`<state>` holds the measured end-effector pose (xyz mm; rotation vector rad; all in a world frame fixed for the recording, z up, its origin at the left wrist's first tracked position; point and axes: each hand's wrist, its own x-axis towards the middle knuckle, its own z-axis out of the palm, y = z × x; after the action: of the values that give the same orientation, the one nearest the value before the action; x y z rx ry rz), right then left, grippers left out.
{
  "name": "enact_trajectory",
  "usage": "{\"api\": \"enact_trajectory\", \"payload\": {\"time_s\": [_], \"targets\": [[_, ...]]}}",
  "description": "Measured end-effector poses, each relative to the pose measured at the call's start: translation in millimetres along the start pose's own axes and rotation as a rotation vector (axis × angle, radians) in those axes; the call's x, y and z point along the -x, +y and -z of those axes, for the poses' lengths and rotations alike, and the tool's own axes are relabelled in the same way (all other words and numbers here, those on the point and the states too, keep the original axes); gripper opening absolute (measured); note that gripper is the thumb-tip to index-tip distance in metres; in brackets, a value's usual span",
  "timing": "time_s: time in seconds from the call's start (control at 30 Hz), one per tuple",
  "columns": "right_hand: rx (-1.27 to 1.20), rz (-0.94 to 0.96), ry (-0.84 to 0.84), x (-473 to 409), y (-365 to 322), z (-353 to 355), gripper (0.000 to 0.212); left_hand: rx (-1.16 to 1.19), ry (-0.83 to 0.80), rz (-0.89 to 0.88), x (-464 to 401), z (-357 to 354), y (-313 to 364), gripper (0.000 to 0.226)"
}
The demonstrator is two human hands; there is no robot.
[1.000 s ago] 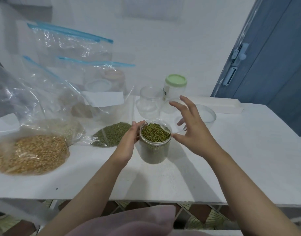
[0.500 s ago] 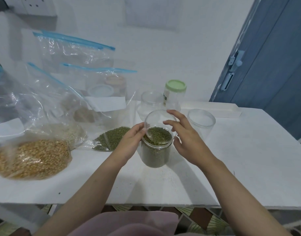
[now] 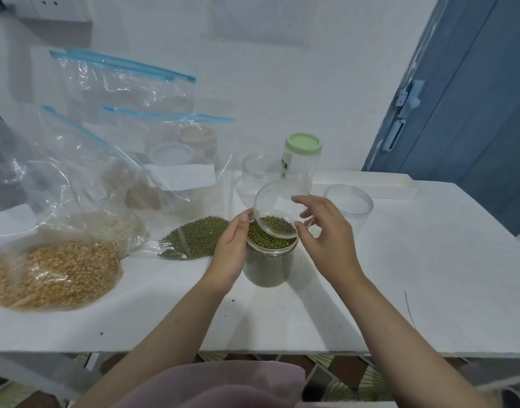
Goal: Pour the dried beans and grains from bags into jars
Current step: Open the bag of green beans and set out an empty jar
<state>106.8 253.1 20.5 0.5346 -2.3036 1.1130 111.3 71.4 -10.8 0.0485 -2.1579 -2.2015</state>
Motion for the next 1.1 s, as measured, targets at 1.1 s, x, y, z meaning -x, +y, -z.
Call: {"api": "enact_trajectory", "payload": {"time_s": [1.1], "targets": [[-0.322,-0.121,0.139,14,15,-18,0.042,0.025,-0.167,0.047,-3,15,1,0.054]]}}
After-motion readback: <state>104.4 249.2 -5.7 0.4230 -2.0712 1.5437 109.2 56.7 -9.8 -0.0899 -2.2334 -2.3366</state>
